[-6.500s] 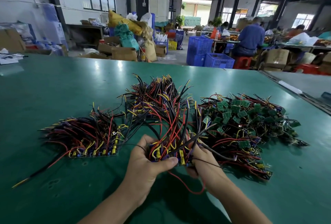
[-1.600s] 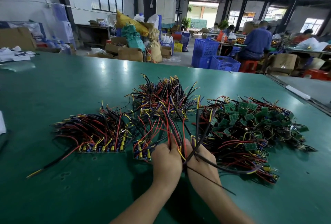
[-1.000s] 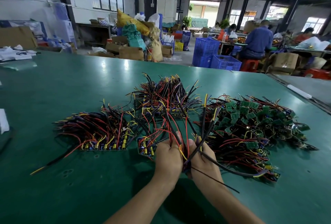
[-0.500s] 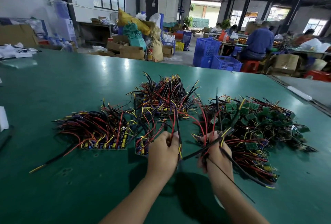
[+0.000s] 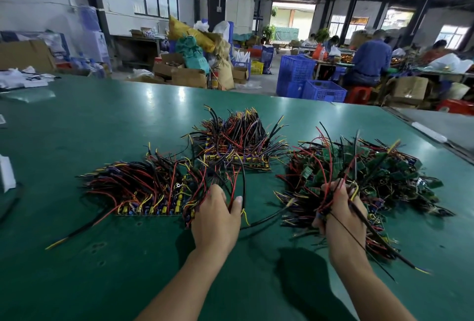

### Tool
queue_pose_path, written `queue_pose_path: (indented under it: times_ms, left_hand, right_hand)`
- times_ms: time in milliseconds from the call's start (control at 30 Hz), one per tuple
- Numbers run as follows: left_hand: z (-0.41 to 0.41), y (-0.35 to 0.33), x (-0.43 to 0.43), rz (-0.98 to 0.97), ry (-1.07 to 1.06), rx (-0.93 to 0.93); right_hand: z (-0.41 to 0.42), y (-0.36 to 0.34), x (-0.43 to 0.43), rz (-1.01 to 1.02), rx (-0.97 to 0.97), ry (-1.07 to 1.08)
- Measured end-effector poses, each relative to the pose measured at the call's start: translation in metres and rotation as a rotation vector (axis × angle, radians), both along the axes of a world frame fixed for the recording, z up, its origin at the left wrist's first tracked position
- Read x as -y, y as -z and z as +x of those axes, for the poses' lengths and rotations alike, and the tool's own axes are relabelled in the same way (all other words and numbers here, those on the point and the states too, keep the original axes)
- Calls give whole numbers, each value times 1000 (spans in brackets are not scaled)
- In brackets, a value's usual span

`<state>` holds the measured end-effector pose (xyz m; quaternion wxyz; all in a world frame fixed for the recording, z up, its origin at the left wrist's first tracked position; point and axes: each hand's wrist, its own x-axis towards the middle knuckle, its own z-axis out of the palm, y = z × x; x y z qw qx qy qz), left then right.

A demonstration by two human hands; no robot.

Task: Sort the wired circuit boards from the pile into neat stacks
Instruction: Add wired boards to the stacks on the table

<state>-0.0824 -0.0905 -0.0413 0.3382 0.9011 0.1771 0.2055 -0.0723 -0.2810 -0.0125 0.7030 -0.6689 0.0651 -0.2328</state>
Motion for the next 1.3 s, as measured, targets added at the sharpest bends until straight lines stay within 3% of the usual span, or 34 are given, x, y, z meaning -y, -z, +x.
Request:
queue_pose_path:
  times_ms: [100,200,267,400,500,600,700,900,1033,1133,1300]
  left_hand:
    - [-2,-3,0,61,8,-25]
    - [-10,-7,-1,324,12,-70]
    - [-14,-13,1,397,23,23]
    - [-23,-17,15,195,357,409]
    - [-35,-14,35,-84,596,312]
    - [-39,-15,42,-343,689,257]
    - [-40,-16,43,-493,767,203]
    - [-30,-12,46,-763,585,249]
    - [-25,-10,42,-944,477,284]
    - [-21,-9,38,-958,424,361]
    - [-20,-10,32,-943,390,432]
  right_hand:
    - [-1,-4,-1,-5,-11,-42]
    - [11,-7,-6,12,-113,-112]
    - [14,-9,-12,49,-179,-186]
    - [-8,5,-21,127,-154,-311]
    - [-7,11,-28,67,-162,-296]
    - [0,10,-32,36,-165,-241]
    - [-5,17,-30,-130,-110,-224]
    - [-9,22,-31,-48,-80,-457]
    - [-14,20,-27,-51,51,-622]
    - [-11,18,-28,31,129,-619]
    - [-8,14,-25,221,93,-527]
